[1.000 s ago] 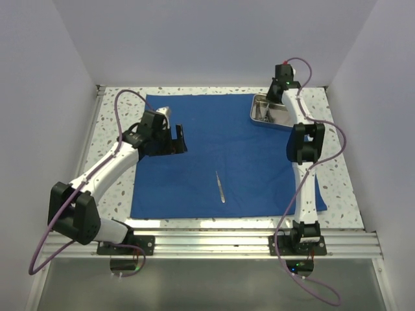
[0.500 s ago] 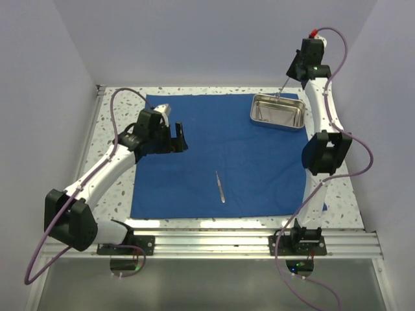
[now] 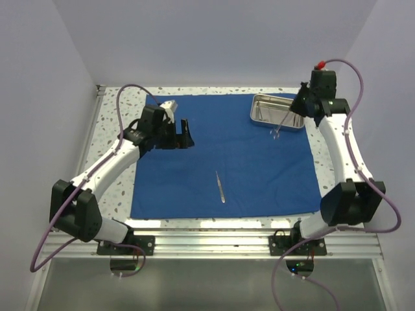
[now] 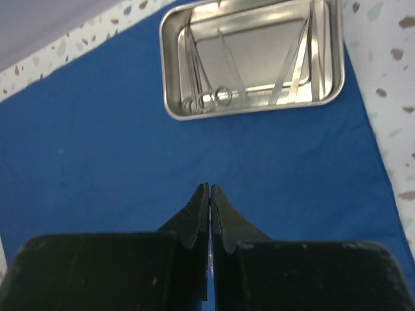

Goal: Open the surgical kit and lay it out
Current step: Place the medical item in the surgical kit.

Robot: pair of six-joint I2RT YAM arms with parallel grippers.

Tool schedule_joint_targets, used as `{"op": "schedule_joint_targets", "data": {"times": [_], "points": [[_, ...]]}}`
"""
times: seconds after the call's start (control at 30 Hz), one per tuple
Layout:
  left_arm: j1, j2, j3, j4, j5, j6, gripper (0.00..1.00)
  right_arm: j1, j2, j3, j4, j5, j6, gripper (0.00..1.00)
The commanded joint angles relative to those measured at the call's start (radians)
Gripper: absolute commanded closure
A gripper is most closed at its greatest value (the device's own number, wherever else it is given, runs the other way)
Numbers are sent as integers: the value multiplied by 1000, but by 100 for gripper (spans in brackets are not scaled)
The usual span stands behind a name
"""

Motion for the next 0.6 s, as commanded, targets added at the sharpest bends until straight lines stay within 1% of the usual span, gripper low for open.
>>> {"op": "schedule_joint_targets", "data": {"times": [0.0, 0.1, 0.23, 0.27, 0.33, 0.43, 0.47, 0.57], "points": [[-1, 26, 64, 69, 51, 35, 1, 34, -100, -101, -93, -99, 21, 100], [-1, 36, 59, 86, 68, 32, 0, 39, -166, -158, -234, -87, -22, 100], [-1, 10, -14, 134, 87, 8, 0, 40, -194, -201, -384, -55, -81, 100], [-1, -4, -27, 151, 90, 3, 0, 43, -187, -202, -436, -55, -107, 100], [-1, -18, -63, 160, 93, -3, 1, 52, -158, -195, -485, -17, -130, 100], [-1, -46, -99, 168, 88, -5, 0, 103, -103, -193, -584, 52, -171, 100], [-1, -58, -108, 171, 85, -2, 1, 138, -91, -196, -598, 75, -176, 100], [-1, -79, -139, 178, 73, -3, 0, 184, -19, -213, -645, 131, -190, 100]]}}
